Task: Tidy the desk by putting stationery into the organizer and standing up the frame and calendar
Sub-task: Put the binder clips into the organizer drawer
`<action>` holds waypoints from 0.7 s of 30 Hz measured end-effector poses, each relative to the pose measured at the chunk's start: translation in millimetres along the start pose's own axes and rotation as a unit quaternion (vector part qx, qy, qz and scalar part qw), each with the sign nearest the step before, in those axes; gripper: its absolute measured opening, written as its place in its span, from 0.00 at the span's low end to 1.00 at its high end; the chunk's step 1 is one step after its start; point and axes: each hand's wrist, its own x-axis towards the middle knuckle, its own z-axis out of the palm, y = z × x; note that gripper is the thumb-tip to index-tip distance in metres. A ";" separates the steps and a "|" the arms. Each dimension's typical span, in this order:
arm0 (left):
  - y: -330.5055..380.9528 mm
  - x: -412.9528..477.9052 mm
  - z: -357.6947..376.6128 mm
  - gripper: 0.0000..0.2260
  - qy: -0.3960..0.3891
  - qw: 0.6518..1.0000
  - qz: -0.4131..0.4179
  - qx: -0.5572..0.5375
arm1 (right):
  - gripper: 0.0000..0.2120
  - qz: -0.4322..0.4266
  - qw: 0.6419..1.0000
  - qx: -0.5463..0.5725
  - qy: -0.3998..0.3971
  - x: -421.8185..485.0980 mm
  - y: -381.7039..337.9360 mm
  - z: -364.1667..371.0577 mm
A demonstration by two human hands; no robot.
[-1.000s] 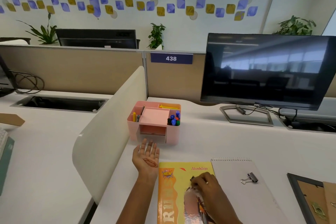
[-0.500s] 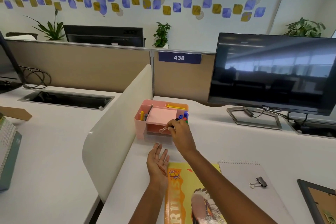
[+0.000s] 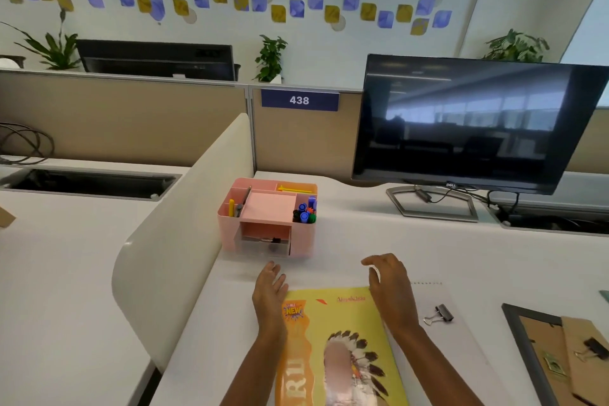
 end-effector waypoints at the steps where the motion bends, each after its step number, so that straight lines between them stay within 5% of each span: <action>1: -4.8 -1.3 1.2 0.15 -0.002 0.995 0.043 0.088 | 0.11 0.011 0.999 -0.031 0.008 -4.7 11.7 -5.1; 4: -19.3 -6.5 4.5 0.15 -0.027 0.929 0.160 0.333 | 0.11 0.075 0.990 -0.118 0.004 -19.0 42.3 -15.4; 7: -27.8 -11.4 8.8 0.17 -0.057 0.851 0.234 0.466 | 0.12 0.130 0.973 -0.189 -0.004 -31.3 56.4 -26.6; 12: -28.3 -6.4 5.8 0.22 -0.084 0.634 0.261 0.723 | 0.16 0.189 0.949 -0.246 -0.050 -39.7 61.0 -39.0; 21: -24.4 2.9 -12.9 0.23 -0.086 0.650 0.275 0.703 | 0.11 0.155 0.980 -0.097 -0.075 -26.7 43.9 -24.3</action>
